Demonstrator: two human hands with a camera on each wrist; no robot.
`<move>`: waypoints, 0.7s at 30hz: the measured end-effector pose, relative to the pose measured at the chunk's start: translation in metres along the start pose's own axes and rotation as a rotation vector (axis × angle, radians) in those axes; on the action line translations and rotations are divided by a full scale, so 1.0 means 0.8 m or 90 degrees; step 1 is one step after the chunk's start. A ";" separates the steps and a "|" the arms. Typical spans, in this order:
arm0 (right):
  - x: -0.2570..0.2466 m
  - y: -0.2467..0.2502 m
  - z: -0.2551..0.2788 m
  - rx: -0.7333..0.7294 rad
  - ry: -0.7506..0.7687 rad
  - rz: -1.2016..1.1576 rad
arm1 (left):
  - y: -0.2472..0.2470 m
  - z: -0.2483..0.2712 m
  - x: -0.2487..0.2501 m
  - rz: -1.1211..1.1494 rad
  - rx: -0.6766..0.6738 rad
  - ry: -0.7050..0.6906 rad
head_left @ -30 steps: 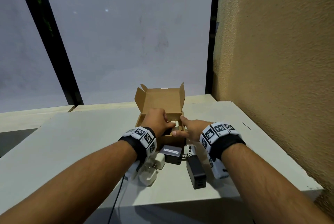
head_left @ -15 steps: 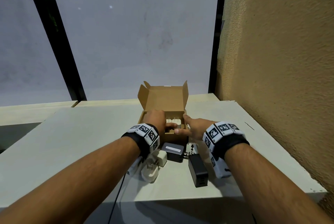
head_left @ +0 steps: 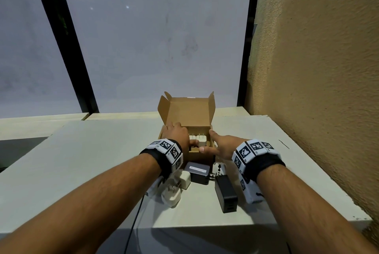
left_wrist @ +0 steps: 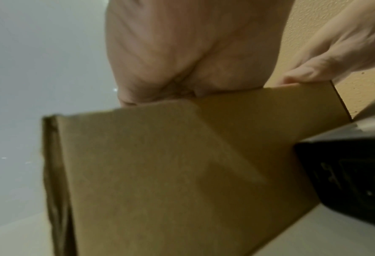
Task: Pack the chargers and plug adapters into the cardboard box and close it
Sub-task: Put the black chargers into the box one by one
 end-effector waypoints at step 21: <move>0.002 0.003 -0.008 -0.008 -0.041 0.052 | -0.024 0.163 0.055 -0.028 -0.016 -0.358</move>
Point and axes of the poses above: each hand's wrist, its own z-axis away from the middle knuckle, its own y-axis out of the back of the hand, x = y × z, the point moved 1 cm from there along -z, towards the middle knuckle, and after that the axes turned 15 degrees about -x, right-handed, at the moved point
